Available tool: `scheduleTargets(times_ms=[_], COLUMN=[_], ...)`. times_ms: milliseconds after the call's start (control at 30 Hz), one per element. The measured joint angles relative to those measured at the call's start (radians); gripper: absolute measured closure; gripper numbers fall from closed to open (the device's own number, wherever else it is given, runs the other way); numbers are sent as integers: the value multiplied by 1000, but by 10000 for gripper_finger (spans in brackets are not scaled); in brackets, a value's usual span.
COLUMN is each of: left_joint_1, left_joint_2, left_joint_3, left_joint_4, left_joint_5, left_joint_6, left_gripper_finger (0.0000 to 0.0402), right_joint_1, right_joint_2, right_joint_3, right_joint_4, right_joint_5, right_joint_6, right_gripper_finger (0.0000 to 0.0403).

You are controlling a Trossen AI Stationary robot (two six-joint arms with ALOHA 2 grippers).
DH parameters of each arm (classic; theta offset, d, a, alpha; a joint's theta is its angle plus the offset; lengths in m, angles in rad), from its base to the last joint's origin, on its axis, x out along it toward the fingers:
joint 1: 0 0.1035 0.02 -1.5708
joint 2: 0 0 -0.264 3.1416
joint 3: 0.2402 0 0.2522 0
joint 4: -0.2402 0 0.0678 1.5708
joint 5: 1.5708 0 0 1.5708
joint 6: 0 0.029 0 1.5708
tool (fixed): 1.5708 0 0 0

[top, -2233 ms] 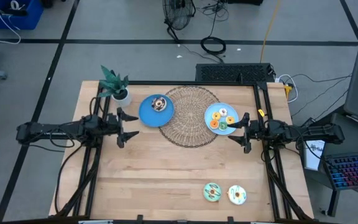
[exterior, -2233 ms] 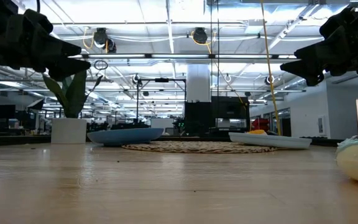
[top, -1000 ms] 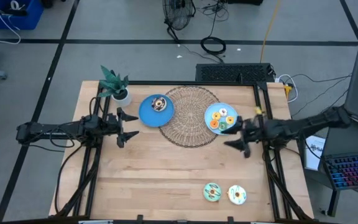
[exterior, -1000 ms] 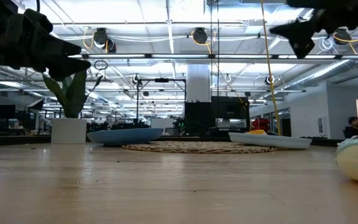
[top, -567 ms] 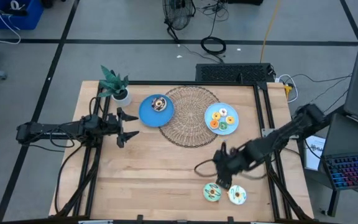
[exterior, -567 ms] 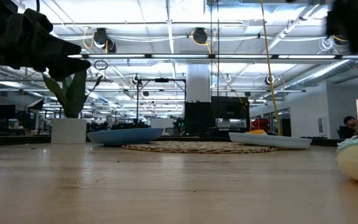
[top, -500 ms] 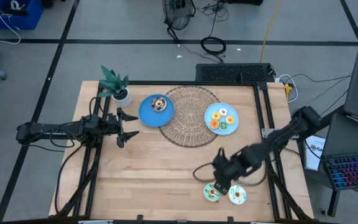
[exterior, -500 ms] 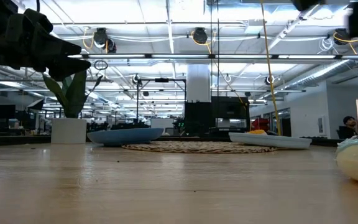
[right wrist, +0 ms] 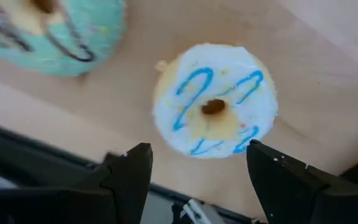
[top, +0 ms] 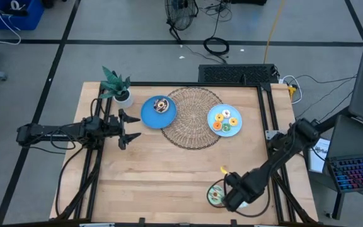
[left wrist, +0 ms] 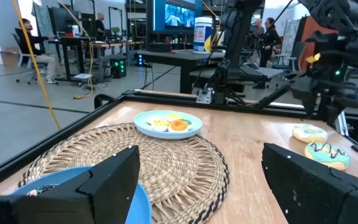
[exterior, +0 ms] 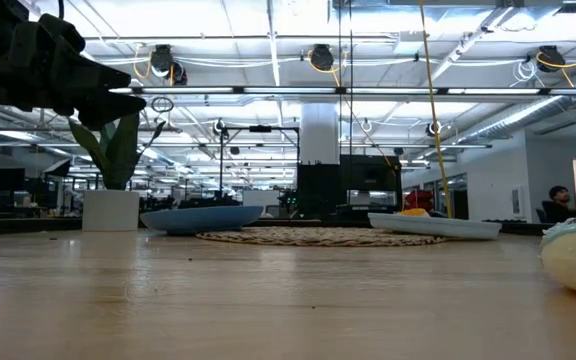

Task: Pick & Place donuts
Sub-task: Put the large white donut on the dark blue plate

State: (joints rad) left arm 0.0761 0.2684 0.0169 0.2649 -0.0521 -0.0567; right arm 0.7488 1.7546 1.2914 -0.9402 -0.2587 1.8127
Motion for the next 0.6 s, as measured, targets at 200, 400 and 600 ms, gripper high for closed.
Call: scheduleTargets(times_ms=[200,400,600], left_joint_1=[0,0,0], left_joint_2=[0,0,0], left_joint_3=[0,0,0], left_joint_4=[0,0,0], left_joint_5=[0,0,0], left_joint_6=[0,0,0], left_gripper_finger=[66,66,66], right_joint_1=[21,20,18], right_joint_2=[11,9,-18], right_joint_3=[-91,-157,-160], right_joint_4=[70,201,195], right_joint_5=[47,45,46], right_joint_6=[74,101,114], right_gripper_finger=[161,161,161])
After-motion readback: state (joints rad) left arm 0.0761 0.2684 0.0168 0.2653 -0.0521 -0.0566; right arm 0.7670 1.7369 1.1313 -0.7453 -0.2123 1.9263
